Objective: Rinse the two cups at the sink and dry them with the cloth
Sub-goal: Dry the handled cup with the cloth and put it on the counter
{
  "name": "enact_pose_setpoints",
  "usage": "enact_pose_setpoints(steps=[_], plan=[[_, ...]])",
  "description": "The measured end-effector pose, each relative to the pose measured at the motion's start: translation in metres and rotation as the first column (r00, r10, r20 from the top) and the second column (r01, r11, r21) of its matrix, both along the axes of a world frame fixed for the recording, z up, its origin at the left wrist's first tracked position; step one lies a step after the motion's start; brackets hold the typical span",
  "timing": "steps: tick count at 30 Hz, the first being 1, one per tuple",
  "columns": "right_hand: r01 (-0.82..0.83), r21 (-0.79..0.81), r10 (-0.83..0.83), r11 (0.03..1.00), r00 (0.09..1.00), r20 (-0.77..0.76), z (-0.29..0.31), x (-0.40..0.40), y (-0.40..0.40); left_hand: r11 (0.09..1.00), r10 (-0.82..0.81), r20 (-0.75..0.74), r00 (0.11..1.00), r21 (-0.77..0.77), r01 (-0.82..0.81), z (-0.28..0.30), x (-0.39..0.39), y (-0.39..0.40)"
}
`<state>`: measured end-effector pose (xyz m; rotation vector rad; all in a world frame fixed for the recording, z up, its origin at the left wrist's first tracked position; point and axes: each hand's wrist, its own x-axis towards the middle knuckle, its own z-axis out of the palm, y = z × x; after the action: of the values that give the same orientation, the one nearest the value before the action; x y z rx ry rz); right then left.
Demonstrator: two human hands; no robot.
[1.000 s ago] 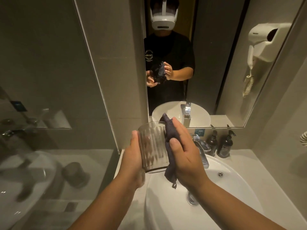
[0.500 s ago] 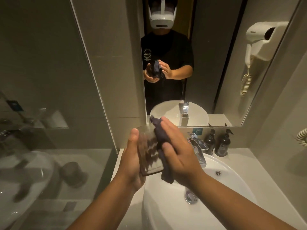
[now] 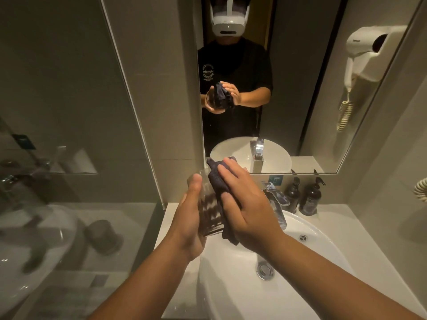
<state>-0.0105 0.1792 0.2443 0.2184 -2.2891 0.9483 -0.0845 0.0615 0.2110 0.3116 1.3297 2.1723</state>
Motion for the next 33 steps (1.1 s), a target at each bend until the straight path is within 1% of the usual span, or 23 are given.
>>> enact_pose_setpoints(steps=[4, 8, 11, 13, 14, 15, 16, 17, 19, 20, 21, 23, 25, 26, 27, 30, 33], plan=[[-0.02, 0.059, 0.023, 0.998, 0.999, -0.049, 0.0, 0.01, 0.0, 0.995, 0.036, 0.117, 0.992, 0.089, -0.047, 0.007, -0.004, 0.001], [-0.024, 0.144, 0.042, 0.989, 0.991, -0.126, -0.011, 0.024, 0.001, 0.996, 0.052, 0.195, 0.979, 0.063, -0.065, 0.002, -0.001, 0.002], [-0.023, 0.18, 0.045, 0.983, 0.991, -0.123, -0.022, 0.033, 0.005, 0.992, 0.109, 0.246, 0.963, 0.036, -0.121, 0.003, 0.002, 0.006], [-0.04, 0.196, 0.052, 0.98, 0.997, -0.058, -0.036, 0.038, 0.006, 0.973, 0.176, 0.294, 0.939, 0.092, -0.211, 0.013, -0.003, 0.004], [-0.074, 0.159, 0.071, 0.985, 0.997, 0.019, -0.044, 0.04, 0.006, 0.953, 0.218, 0.317, 0.923, 0.136, -0.272, 0.02, -0.01, 0.002], [-0.101, 0.084, 0.092, 0.991, 0.989, 0.113, -0.051, 0.041, 0.006, 0.932, 0.257, 0.325, 0.91, 0.167, -0.322, 0.026, -0.018, 0.0], [-0.097, -0.001, 0.095, 0.995, 0.976, 0.198, -0.057, 0.043, 0.007, 0.919, 0.285, 0.319, 0.904, 0.176, -0.352, 0.033, -0.023, -0.001], [-0.055, -0.07, 0.072, 0.996, 0.964, 0.255, -0.06, 0.043, 0.009, 0.918, 0.297, 0.305, 0.905, 0.169, -0.358, 0.037, -0.026, -0.002], [0.06, -0.159, -0.015, 0.986, 0.963, 0.27, -0.058, 0.041, 0.016, 0.933, 0.289, 0.297, 0.91, 0.128, -0.337, 0.039, -0.025, -0.004], [0.101, -0.165, -0.061, 0.981, 0.971, 0.231, -0.053, 0.041, 0.02, 0.94, 0.281, 0.309, 0.908, 0.105, -0.326, 0.038, -0.023, -0.005], [0.126, -0.128, -0.104, 0.984, 0.981, 0.164, -0.047, 0.04, 0.022, 0.945, 0.27, 0.328, 0.905, 0.088, -0.314, 0.036, -0.02, -0.005], [0.142, 0.032, -0.141, 0.989, 0.99, -0.027, -0.036, 0.039, 0.022, 0.958, 0.245, 0.349, 0.905, 0.06, -0.282, 0.03, -0.017, -0.004], [0.151, 0.232, -0.088, 0.961, 0.961, -0.261, -0.032, 0.035, 0.015, 0.972, 0.202, 0.37, 0.907, 0.038, -0.232, 0.028, -0.013, -0.001], [0.156, 0.319, -0.04, 0.935, 0.938, -0.344, -0.031, 0.031, 0.01, 0.98, 0.167, 0.385, 0.908, 0.038, -0.196, 0.028, -0.011, 0.0], [0.157, 0.389, 0.006, 0.908, 0.923, -0.385, -0.031, 0.027, 0.004, 0.987, 0.129, 0.393, 0.911, 0.04, -0.157, 0.028, -0.008, 0.0], [0.126, 0.524, 0.084, 0.842, 0.93, -0.358, -0.041, 0.017, -0.007, 0.998, 0.051, 0.409, 0.911, 0.006, -0.058, 0.025, -0.004, -0.004], [0.121, 0.567, 0.109, 0.815, 0.929, -0.354, -0.059, 0.012, -0.005, 0.997, 0.083, 0.449, 0.89, -0.03, -0.078, 0.021, 0.002, -0.009]])
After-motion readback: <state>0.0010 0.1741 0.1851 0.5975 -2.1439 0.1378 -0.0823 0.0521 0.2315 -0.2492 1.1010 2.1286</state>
